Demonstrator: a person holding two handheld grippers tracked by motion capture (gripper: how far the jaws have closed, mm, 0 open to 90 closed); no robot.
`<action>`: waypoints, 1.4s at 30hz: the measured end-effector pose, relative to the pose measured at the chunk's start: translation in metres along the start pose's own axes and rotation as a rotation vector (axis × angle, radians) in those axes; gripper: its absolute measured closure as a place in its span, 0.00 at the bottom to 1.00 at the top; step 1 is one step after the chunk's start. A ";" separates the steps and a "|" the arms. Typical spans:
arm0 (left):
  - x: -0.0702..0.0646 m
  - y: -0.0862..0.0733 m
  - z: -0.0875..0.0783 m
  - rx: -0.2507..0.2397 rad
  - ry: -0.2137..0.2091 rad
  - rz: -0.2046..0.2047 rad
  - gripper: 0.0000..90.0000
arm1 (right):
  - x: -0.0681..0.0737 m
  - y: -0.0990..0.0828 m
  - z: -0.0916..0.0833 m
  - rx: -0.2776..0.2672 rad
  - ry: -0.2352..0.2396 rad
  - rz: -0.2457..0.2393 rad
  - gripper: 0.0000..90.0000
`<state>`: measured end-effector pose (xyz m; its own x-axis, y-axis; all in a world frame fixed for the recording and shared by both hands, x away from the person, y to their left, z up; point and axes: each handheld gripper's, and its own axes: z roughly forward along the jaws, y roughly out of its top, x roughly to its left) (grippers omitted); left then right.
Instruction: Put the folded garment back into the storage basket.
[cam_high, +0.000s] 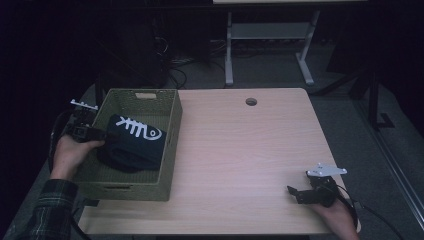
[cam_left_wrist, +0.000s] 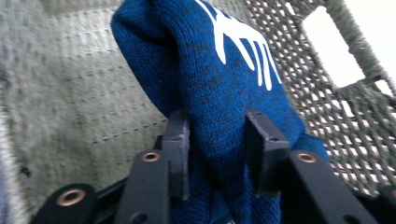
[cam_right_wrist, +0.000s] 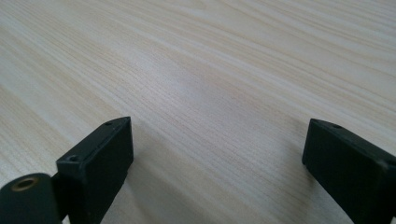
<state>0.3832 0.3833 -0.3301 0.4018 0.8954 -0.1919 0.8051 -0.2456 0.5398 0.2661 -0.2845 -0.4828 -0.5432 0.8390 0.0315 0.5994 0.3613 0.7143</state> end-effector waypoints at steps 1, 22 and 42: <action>0.000 0.000 0.000 0.002 0.014 0.004 0.68 | 0.000 0.000 0.000 0.000 0.000 0.001 0.09; -0.033 0.006 -0.013 -0.109 0.033 0.030 0.37 | 0.000 0.000 0.000 0.000 0.000 0.000 0.09; -0.108 0.024 0.000 -0.181 -0.048 0.153 0.15 | 0.000 0.001 0.001 0.001 -0.005 0.005 0.09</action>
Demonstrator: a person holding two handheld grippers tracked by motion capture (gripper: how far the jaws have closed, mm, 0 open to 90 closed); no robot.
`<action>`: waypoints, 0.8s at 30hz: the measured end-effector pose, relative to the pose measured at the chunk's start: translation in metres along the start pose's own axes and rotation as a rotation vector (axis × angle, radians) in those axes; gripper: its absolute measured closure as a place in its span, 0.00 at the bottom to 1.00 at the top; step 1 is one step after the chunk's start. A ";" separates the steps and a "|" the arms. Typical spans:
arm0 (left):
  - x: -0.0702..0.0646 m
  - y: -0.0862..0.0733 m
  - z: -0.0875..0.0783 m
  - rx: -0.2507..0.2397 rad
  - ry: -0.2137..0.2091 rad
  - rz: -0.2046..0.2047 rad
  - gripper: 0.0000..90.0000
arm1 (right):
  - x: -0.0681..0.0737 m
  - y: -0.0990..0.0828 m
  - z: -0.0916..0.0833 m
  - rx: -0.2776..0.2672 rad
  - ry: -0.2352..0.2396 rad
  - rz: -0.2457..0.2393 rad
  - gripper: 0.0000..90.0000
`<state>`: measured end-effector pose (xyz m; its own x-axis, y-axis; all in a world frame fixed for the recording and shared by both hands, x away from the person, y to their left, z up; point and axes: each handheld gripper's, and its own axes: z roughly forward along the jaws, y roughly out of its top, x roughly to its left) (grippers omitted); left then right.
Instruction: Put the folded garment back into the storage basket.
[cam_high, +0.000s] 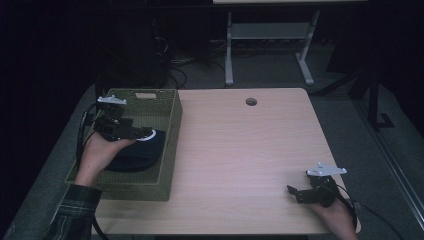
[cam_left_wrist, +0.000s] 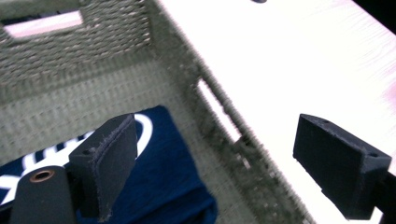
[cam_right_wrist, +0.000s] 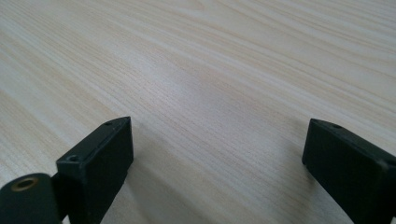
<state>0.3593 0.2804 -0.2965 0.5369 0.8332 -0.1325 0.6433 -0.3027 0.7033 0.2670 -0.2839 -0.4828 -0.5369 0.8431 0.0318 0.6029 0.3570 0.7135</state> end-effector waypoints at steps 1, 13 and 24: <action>-0.004 0.000 0.002 -0.005 -0.005 0.004 0.15 | 0.000 0.000 0.000 0.000 0.000 0.000 0.09; -0.051 0.006 0.029 -0.030 -0.082 0.056 0.15 | 0.000 0.000 0.000 0.000 0.000 0.001 0.09; -0.091 0.007 0.059 -0.028 -0.136 0.095 0.16 | 0.000 0.000 0.000 0.000 0.000 0.001 0.09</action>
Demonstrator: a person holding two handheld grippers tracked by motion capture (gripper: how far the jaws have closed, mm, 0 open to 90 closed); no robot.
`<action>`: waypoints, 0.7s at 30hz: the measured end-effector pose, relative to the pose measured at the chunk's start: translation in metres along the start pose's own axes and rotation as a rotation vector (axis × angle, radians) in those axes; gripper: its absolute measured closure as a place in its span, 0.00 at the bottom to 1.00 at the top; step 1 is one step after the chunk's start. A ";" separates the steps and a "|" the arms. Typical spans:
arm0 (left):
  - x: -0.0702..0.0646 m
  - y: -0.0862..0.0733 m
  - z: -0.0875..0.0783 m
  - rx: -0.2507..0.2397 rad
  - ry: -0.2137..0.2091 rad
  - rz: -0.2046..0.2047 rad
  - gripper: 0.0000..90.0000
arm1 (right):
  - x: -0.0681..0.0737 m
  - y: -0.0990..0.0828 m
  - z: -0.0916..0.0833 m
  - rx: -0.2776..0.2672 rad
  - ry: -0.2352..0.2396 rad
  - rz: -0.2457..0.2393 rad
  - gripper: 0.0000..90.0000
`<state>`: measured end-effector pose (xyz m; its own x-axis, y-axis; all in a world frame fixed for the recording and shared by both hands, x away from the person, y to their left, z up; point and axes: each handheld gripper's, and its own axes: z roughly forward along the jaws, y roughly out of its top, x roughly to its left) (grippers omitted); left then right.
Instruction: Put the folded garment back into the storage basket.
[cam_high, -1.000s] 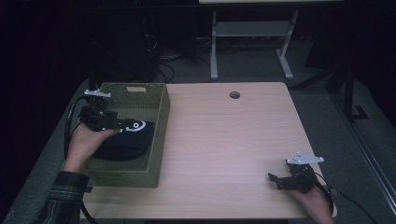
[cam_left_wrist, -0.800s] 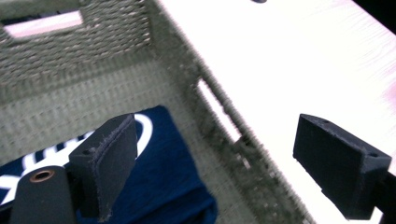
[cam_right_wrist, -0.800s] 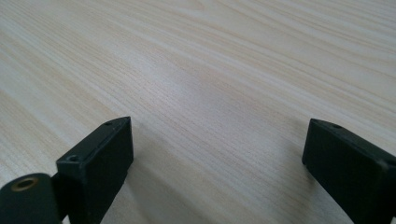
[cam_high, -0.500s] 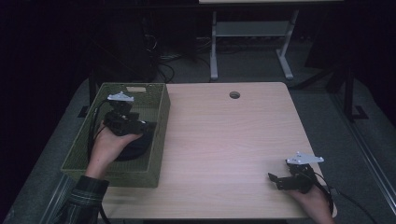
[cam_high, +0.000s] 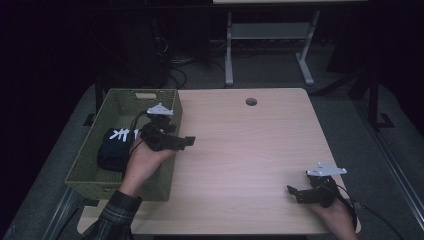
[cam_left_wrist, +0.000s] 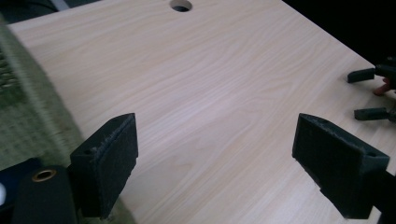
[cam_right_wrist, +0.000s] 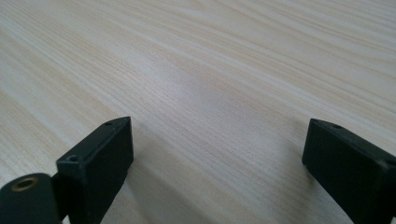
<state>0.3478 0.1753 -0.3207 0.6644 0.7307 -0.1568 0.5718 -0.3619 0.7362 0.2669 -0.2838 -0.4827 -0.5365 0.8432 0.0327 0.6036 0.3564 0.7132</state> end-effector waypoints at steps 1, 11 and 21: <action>-0.003 0.000 0.004 0.003 -0.003 0.003 0.16 | 0.000 0.000 0.000 0.000 0.000 0.000 0.09; -0.030 -0.007 0.042 0.021 -0.027 0.046 0.16 | 0.000 0.000 0.000 -0.002 -0.001 -0.004 0.09; -0.054 -0.025 0.077 0.022 -0.031 0.105 0.16 | 0.000 0.000 0.000 -0.002 -0.001 -0.004 0.09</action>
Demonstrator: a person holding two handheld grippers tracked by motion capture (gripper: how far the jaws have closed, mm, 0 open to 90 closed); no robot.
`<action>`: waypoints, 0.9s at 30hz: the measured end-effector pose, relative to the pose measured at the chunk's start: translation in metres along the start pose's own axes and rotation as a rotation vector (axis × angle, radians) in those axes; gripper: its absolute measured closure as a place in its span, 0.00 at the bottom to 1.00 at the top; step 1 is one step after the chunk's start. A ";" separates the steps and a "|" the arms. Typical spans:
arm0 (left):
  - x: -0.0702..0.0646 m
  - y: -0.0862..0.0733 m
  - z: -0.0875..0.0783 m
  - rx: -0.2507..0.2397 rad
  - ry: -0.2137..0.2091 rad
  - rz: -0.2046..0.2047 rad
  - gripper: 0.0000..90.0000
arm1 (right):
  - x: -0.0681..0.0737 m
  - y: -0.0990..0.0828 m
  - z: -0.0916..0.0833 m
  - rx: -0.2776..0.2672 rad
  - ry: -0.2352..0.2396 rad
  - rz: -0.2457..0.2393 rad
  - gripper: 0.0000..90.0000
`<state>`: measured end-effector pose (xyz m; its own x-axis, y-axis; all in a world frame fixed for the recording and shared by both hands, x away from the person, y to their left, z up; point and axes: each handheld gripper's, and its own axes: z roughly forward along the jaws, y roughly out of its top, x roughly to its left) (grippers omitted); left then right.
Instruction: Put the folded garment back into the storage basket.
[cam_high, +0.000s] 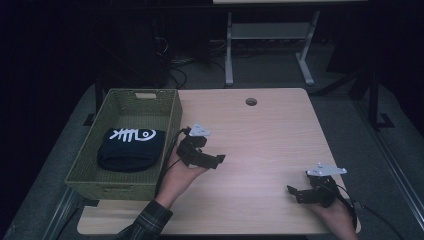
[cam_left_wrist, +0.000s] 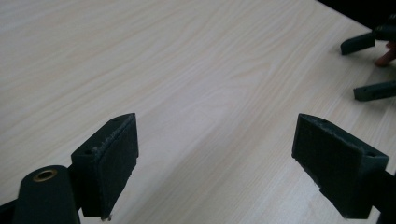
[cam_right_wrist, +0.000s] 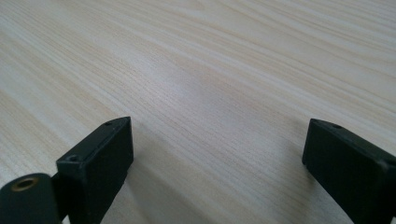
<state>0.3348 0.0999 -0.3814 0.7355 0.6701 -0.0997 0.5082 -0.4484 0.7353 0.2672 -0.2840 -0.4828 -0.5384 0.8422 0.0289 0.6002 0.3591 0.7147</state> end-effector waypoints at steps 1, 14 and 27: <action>-0.001 -0.002 0.004 0.001 -0.001 0.005 0.16 | 0.000 0.000 0.000 0.000 0.000 -0.001 0.09; -0.013 -0.035 0.048 0.047 0.000 0.024 0.16 | 0.000 0.000 0.000 -0.001 0.001 -0.003 0.09; -0.012 -0.059 0.071 0.090 0.037 0.052 0.16 | 0.000 0.000 0.000 -0.001 0.001 -0.003 0.09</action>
<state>0.3280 0.0764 -0.4715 0.7456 0.6653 -0.0372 0.5093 -0.5330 0.6757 0.2674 -0.2843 -0.4828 -0.5408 0.8407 0.0272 0.5980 0.3616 0.7153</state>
